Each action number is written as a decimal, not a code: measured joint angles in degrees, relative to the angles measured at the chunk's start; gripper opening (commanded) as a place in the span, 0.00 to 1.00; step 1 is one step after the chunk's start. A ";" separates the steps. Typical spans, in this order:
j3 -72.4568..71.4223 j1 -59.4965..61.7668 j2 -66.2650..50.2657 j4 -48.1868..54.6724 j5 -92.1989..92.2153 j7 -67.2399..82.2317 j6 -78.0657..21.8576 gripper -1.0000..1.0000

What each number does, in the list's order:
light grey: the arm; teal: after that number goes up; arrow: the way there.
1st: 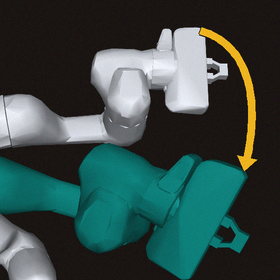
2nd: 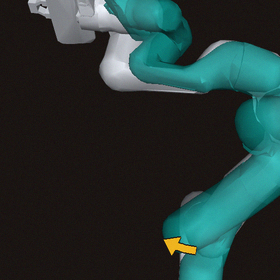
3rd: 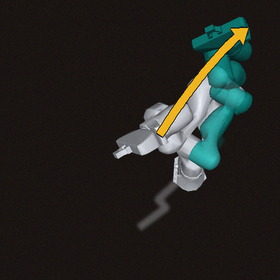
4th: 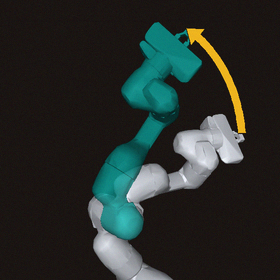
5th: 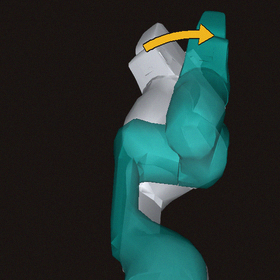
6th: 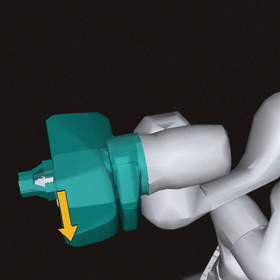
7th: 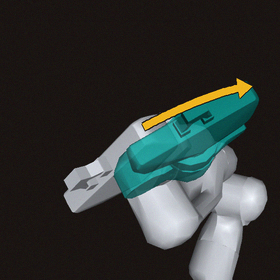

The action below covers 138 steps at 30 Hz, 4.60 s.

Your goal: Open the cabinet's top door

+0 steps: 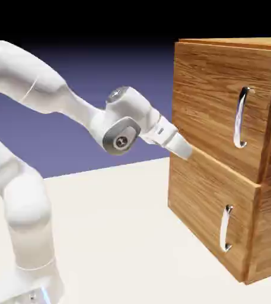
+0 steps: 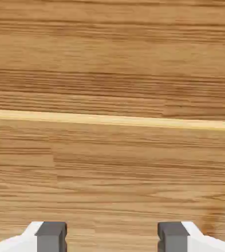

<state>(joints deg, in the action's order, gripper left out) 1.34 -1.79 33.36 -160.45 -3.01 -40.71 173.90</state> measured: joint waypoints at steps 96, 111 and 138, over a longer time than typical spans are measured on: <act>15.47 -21.42 50.15 -12.61 -103.60 85.89 -47.11 0.00; -15.67 -25.17 50.57 -13.08 -72.69 85.91 -66.49 0.00; -68.55 7.71 22.25 29.35 -33.41 77.44 -108.52 0.00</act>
<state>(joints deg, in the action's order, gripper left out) -67.21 5.92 55.61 -131.10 -36.41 36.73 65.38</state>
